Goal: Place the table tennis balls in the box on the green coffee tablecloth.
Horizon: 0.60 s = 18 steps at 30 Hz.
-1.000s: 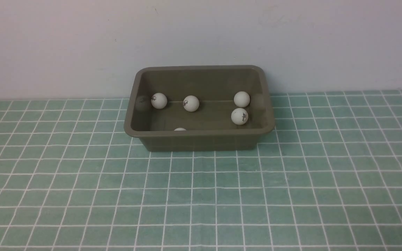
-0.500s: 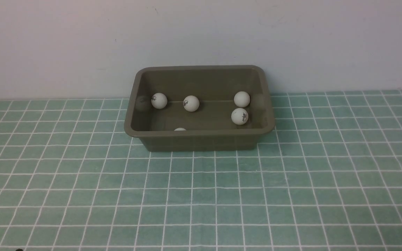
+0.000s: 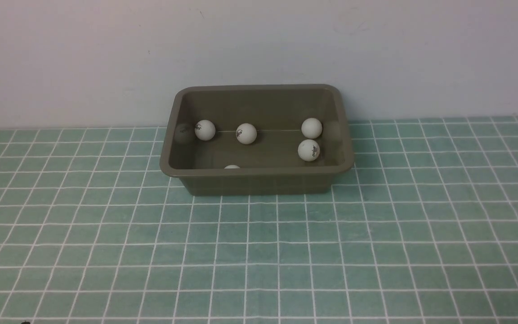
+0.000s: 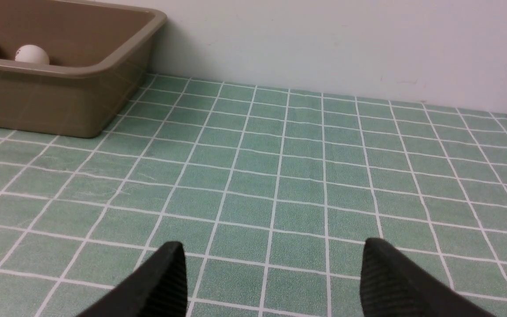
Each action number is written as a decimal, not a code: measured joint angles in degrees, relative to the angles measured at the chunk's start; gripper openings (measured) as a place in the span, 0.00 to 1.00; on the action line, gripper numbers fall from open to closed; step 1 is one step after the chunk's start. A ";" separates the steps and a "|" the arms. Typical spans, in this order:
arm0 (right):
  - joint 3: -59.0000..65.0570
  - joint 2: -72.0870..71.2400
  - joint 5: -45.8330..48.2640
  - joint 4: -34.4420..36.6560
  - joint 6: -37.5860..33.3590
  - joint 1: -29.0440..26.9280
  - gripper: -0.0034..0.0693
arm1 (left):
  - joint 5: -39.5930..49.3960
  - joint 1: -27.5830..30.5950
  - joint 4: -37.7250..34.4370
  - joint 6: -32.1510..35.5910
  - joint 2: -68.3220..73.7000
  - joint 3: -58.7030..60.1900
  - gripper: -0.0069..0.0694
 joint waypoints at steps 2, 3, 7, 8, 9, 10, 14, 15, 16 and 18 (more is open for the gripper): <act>0.00 0.00 0.00 0.00 0.00 0.00 0.71 | 0.00 -0.06 0.00 0.00 0.00 0.00 0.61; 0.00 0.00 0.00 0.00 0.00 0.00 0.71 | 0.00 -0.31 0.00 0.00 0.00 0.00 0.61; 0.00 0.00 0.00 0.00 0.00 0.00 0.71 | 0.01 -3.02 0.18 0.05 0.00 0.00 0.61; 0.00 0.00 0.00 0.00 0.00 0.00 0.71 | 0.01 -3.56 0.23 0.05 0.00 0.00 0.61; 0.00 0.00 0.00 0.00 0.00 0.00 0.71 | 0.01 -3.99 0.29 0.05 0.00 0.00 0.61; 0.00 0.00 0.00 0.00 0.00 0.00 0.71 | 0.01 -4.18 0.35 0.05 0.00 0.00 0.61; 0.00 0.00 0.00 0.00 0.00 0.00 0.71 | 0.01 -4.10 0.50 -0.13 0.00 0.00 0.61; 0.00 0.00 0.00 0.00 0.00 0.00 0.71 | 0.01 -3.89 0.50 -0.13 0.00 0.00 0.61; 0.00 0.00 0.00 0.00 0.00 0.00 0.71 | 0.01 -3.45 0.50 -0.13 0.00 0.00 0.61; 0.00 0.00 0.00 0.00 0.00 0.00 0.71 | 0.01 -2.32 0.37 -0.42 0.00 0.00 0.61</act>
